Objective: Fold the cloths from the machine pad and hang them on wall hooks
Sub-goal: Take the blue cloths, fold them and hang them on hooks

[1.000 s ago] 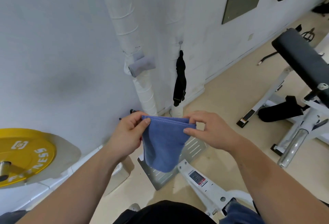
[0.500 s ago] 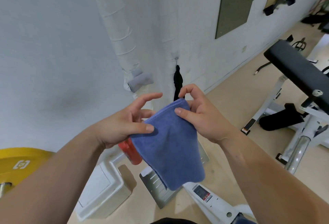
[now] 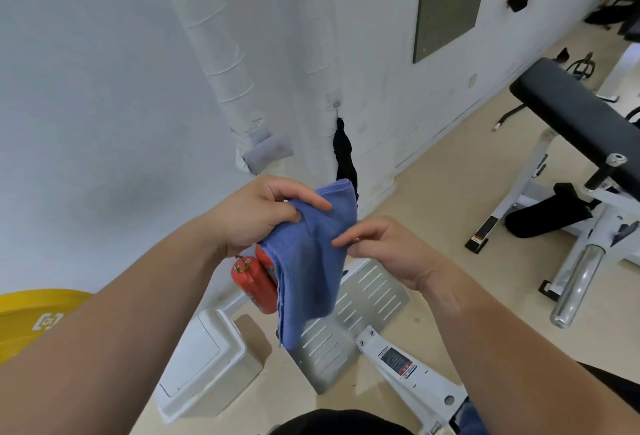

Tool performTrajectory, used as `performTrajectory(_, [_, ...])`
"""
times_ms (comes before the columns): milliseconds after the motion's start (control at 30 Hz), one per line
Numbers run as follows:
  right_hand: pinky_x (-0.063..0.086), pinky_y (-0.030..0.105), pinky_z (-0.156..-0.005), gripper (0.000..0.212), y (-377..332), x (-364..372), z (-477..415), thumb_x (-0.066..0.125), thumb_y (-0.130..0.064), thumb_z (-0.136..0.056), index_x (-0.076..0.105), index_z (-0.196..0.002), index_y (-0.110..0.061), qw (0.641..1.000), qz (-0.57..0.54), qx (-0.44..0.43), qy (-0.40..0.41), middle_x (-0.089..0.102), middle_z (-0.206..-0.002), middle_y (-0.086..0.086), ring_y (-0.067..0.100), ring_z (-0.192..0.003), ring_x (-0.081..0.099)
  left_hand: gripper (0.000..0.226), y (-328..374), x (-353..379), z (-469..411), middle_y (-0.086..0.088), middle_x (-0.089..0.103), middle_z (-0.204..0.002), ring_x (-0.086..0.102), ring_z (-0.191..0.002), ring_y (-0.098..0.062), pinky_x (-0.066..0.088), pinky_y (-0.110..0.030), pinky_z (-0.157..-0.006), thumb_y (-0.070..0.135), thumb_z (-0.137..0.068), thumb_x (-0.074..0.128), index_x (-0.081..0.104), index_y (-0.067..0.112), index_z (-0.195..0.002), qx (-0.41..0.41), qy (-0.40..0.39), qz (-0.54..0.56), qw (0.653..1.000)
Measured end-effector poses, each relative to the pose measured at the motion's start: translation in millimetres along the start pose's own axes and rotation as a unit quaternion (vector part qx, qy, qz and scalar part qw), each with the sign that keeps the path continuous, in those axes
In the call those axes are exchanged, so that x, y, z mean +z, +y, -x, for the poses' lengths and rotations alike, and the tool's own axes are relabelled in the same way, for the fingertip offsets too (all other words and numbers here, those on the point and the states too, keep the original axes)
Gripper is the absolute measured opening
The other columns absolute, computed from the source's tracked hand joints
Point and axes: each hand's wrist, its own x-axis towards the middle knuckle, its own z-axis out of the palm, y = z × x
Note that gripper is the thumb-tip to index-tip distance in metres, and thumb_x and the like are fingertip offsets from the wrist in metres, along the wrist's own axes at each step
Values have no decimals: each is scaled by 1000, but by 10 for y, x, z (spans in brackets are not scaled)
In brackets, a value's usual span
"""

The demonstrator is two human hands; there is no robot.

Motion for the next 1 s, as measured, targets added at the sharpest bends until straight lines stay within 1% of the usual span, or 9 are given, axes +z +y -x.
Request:
performTrajectory(100, [52,30,-100,32,137,52,-94,75,0,-82,81,-102,-24,995,70,27,-60,76,-113,0,15,-114,67,56,6,-74,-71,2,78,-104,67,-103,-41,54,-56,-91,-11,-82,44,83,29,-93,5,32,-51,998])
performTrajectory(233, [52,30,-102,41,362,112,-228,83,-6,-79,76,-112,-29,982,166,51,-75,73,-116,-10,5,-112,66,62,-106,-183,-162,21,73,-104,64,-88,-22,51,-37,-73,-10,-86,39,79,36,-98,-20,96,-119,988])
performTrajectory(300, [55,26,-95,43,465,133,-241,82,-5,-79,74,-117,-25,976,192,66,-79,73,-105,-19,-1,-97,68,64,-197,-213,-174,17,71,-112,65,-89,-23,53,-37,-74,-11,-85,36,77,35,-104,-21,127,-113,985])
performTrajectory(400, [44,4,-63,39,584,141,-207,73,-1,-83,73,-116,-22,958,254,97,-92,64,-69,-31,-12,-60,56,64,-294,-260,-153,9,73,-112,64,-78,-11,53,-26,-68,-13,-87,35,75,32,-108,-29,184,-57,981])
performTrajectory(567, [39,9,-67,38,816,79,-171,55,3,-83,77,-92,-26,954,274,119,-41,62,-77,-19,-9,-67,55,63,-464,-434,-48,13,70,-115,64,-86,-9,54,-18,-68,-12,-89,40,74,33,-117,-57,195,-69,977])
performTrajectory(667, [47,22,-76,18,835,-38,-155,70,-9,-80,75,-82,-26,965,231,127,14,68,-89,-11,5,-82,62,57,-599,-476,44,14,65,-122,64,-96,-6,56,-24,-78,-8,-93,47,71,33,-125,-67,178,-85,978])
performTrajectory(733, [49,26,-74,21,820,-111,-118,83,-18,-71,70,-85,-27,962,243,123,5,66,-94,-9,11,-84,62,54,-683,-469,83,15,64,-123,64,-98,-9,57,-27,-81,-4,-96,49,69,35,-127,-72,173,-75,979])
performTrajectory(900, [55,31,-75,25,852,-234,-30,69,-5,-79,71,-89,-28,960,243,137,-7,65,-104,-5,16,-90,62,55,-918,-418,129,14,61,-126,62,-104,-18,59,-36,-80,-3,-97,48,67,39,-126,-93,194,-47,975])
performTrajectory(1000, [57,30,-75,29,880,-285,42,60,3,-86,76,-80,-21,961,217,170,5,69,-96,-3,15,-86,63,54,-1075,-356,170,8,58,-131,61,-107,-25,60,-39,-78,-1,-97,48,65,37,-131,-110,211,-44,970])
